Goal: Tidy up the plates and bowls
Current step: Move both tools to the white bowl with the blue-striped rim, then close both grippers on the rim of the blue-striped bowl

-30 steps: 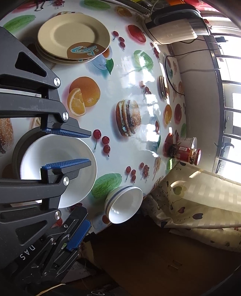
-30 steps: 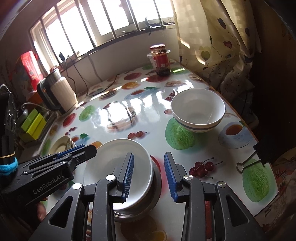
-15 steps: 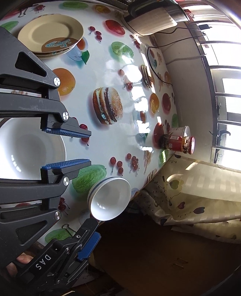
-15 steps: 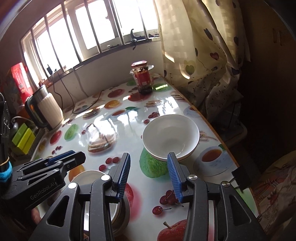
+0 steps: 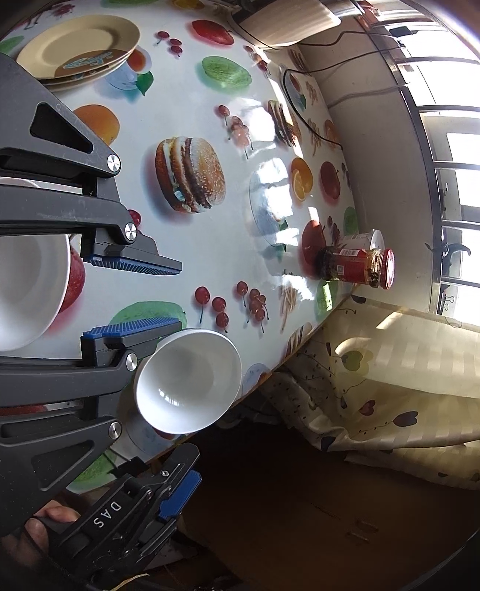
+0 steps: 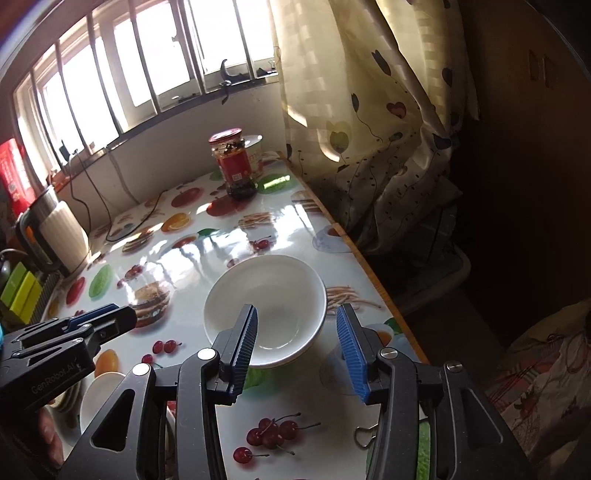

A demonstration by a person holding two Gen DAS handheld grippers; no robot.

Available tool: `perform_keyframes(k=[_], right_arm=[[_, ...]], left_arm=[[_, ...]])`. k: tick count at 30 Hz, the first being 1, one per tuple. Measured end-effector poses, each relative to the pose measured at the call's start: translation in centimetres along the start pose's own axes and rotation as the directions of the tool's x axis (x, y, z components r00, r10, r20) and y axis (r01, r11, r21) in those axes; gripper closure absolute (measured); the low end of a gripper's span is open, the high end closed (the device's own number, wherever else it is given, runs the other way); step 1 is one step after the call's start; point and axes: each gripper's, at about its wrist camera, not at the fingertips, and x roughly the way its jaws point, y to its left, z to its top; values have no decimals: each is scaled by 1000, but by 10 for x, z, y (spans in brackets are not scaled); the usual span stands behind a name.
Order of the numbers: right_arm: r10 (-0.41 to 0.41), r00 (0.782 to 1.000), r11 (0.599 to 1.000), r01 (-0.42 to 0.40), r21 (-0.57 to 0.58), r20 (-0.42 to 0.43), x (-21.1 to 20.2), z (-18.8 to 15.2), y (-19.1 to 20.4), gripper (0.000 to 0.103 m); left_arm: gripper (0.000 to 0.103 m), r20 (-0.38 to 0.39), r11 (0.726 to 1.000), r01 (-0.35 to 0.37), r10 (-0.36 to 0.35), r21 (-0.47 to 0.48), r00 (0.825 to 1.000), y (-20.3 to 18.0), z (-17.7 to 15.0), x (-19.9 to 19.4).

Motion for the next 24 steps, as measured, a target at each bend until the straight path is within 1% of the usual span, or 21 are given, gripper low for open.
perform_keyframes(k=[1,3,7,9,12,21,24], right_arm=[[-2,1000,1000,2,4,-6,3,2,-4,58],[4,1000,1000,-4,7,-21,11,5,-9,58],[1,999,1000,-2,-4,-49,26,7,-15,58],[11,998,1000,-11,-1,-68,34,6,-18,58],[14,996,1000,-14,-4,-87,43,6,-21,58],[30,993,999,-34,-29,-110,59,9,-21,58],[36,992,999,-41,-36,-123,65,9,-21,58]], left_arm=[[78,-11,1000,12,-12,-5,1000,-1,2,4],[78,-32,1000,-5,5,-3,999,-6,5,13],[78,-37,999,-25,25,20,999,-16,8,24],[78,-59,999,-39,41,37,997,-20,10,31],[78,-77,999,-42,45,33,996,-24,10,41],[78,-132,998,-40,45,39,990,-33,8,64],[78,-143,998,-52,58,42,988,-35,7,69]])
